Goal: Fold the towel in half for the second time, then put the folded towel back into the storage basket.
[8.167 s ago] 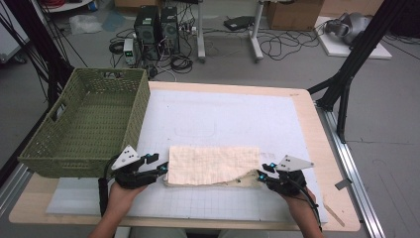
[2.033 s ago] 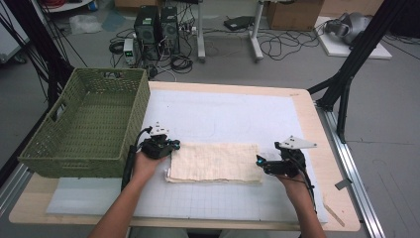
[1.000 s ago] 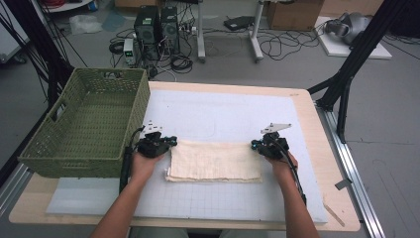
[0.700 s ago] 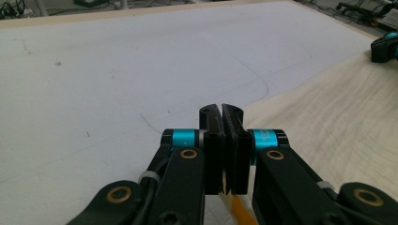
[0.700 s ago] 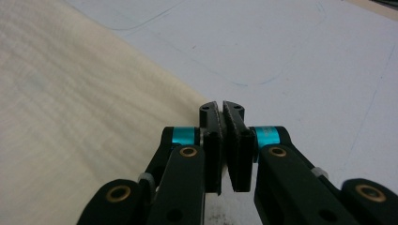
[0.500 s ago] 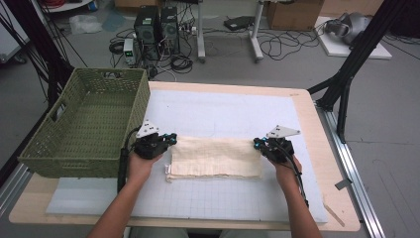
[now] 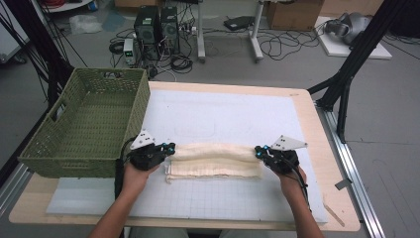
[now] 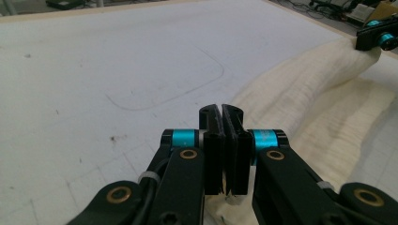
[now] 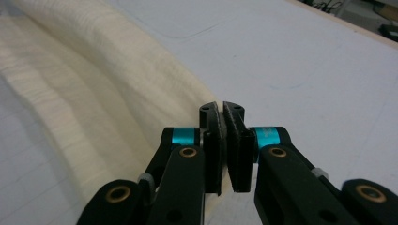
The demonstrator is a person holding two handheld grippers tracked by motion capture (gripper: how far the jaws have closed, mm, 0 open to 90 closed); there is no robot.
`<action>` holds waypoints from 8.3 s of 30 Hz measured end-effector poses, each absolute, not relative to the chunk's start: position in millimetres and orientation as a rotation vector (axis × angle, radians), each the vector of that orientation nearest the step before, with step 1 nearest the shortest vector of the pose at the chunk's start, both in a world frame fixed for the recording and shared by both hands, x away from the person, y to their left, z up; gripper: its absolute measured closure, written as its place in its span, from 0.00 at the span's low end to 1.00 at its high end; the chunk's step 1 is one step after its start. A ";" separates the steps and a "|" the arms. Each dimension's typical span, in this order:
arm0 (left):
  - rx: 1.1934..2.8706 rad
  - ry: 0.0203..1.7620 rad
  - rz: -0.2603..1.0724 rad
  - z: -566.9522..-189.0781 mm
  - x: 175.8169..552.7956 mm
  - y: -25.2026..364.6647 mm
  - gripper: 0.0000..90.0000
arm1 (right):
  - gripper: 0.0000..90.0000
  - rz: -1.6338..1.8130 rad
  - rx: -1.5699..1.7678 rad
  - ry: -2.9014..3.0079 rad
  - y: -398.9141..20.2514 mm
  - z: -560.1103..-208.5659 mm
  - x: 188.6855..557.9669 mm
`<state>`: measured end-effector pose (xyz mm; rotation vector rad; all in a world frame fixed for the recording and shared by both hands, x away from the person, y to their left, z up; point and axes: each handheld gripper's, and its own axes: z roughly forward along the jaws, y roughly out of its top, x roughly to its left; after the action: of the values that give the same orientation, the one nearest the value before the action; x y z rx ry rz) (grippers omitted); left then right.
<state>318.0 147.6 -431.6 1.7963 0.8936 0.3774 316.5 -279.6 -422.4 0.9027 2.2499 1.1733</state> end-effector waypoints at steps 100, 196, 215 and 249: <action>1.922 0.951 0.335 -444.6 298.2 126.9 0.75 | 0.65 1.202 1.085 2.202 -290.0 -434.2 278.4; 1.840 1.058 0.369 -435.3 302.1 148.1 0.34 | 0.14 1.197 1.218 1.923 -330.1 -408.4 267.3; 1.998 1.007 0.327 -450.2 293.2 131.5 0.59 | 0.16 1.201 1.176 2.039 -312.9 -414.0 273.3; 1.992 0.958 0.315 -451.5 292.4 135.6 0.93 | 0.88 1.192 1.174 2.363 -285.1 -450.9 282.5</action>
<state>292.4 135.6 -451.5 1.9918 0.9577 0.3146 282.5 -285.1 -450.9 1.1738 2.3631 1.1923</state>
